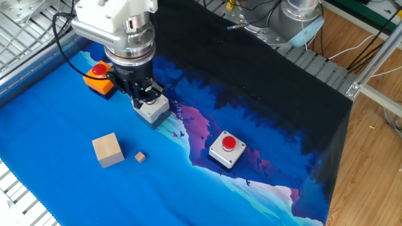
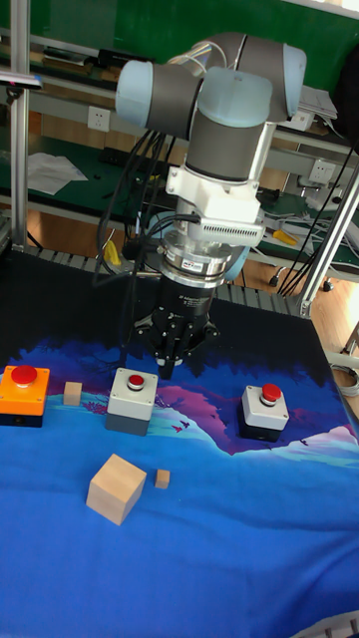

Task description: Press three buttons from left to right in sequence

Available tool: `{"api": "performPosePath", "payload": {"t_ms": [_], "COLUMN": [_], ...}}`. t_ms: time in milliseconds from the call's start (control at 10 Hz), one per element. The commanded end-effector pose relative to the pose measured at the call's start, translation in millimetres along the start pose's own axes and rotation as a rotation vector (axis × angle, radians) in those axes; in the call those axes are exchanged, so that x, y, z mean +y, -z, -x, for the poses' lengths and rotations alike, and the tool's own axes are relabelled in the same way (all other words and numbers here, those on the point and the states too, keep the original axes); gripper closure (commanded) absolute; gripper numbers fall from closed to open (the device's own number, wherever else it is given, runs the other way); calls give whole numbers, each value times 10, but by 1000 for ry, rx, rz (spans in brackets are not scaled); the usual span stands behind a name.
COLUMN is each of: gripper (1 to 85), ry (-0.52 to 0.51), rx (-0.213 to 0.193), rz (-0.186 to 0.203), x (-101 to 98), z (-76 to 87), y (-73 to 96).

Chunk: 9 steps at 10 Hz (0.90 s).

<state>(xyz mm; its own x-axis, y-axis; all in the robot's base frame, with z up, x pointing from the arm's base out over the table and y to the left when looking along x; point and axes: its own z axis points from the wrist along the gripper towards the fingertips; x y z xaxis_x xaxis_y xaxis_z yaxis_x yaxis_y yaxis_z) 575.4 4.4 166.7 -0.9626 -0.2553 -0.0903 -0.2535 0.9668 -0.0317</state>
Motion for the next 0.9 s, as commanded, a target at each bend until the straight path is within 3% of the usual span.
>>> {"api": "performPosePath", "payload": {"t_ms": [0, 200, 300, 400, 500, 600, 800], "gripper": [847, 847, 847, 847, 847, 847, 847], "ry": [21, 79, 111, 134, 150, 174, 219], "rx": [22, -30, -32, -19, 3, 32, 48], "rz": [0, 1, -23, -32, -23, -39, -26], "x": [-8, -3, -214, -457, -592, -749, -949], "z": [-59, 77, 122, 160, 155, 99, 67], "y": [11, 11, -19, -33, -15, -33, -183]}}
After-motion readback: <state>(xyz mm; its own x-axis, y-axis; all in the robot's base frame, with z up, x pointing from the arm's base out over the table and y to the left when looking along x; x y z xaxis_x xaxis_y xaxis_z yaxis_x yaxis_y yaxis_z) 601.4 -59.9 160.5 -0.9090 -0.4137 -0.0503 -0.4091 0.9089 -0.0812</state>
